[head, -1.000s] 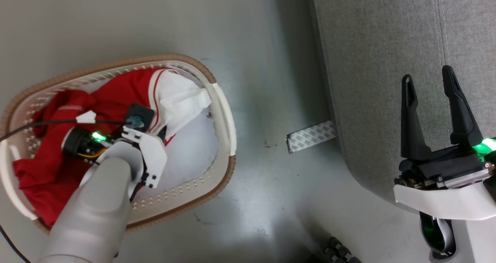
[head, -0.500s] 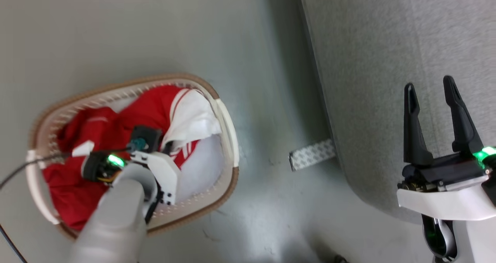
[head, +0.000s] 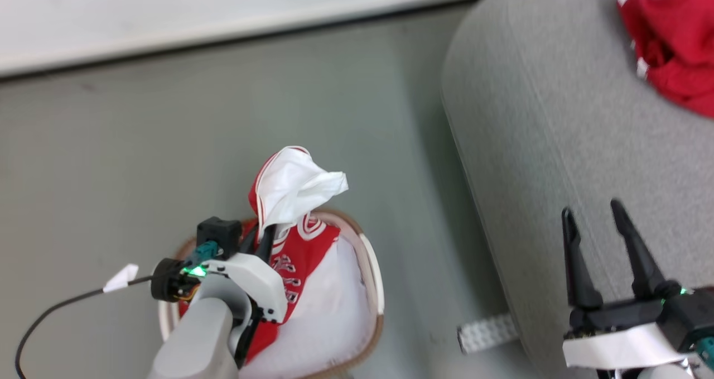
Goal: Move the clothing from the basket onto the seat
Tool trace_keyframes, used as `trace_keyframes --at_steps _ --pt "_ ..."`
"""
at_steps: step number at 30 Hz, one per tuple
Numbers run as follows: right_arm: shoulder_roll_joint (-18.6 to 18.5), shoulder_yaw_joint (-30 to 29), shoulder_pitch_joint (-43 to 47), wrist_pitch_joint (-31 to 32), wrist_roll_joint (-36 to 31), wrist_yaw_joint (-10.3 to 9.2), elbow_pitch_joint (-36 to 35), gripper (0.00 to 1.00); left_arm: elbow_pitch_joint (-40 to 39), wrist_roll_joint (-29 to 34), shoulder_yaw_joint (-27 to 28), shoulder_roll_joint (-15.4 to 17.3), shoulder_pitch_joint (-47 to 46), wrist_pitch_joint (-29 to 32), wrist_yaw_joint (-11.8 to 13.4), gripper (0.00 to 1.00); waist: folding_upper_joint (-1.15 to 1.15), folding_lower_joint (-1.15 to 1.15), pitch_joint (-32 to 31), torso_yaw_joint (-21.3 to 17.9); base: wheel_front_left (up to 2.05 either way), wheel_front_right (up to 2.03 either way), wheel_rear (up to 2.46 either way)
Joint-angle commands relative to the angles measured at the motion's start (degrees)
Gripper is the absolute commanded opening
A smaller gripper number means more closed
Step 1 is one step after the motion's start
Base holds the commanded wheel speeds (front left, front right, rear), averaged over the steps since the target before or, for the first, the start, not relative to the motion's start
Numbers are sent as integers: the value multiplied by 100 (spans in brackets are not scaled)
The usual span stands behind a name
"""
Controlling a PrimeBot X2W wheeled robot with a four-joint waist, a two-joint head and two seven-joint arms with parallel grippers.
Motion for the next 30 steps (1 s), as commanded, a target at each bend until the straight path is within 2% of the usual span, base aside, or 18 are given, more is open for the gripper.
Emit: trace_keyframes --at_steps 1,7,15,23,30 --pt "-18 7 159 3 -50 -13 53 100 -133 -84 18 -26 168 -10 -28 0 0 1 -891 409 0 0 0" --pt "-17 27 498 3 -138 -13 236 100 -1009 -344 20 -72 502 101 -11 0 0 1 -1548 586 0 0 0" --pt "-17 103 807 4 -133 -13 376 100 -2490 -610 18 -43 899 648 117 0 0 1 -2107 655 0 0 0" --pt "-15 204 1026 4 -169 -13 461 100 -3851 -791 105 -7 1178 1159 316 0 0 1 -2381 688 0 0 0" --pt "-15 322 1107 4 -130 -13 514 100 -4621 -894 88 -16 1357 1408 469 0 0 1 -2510 714 0 0 0"
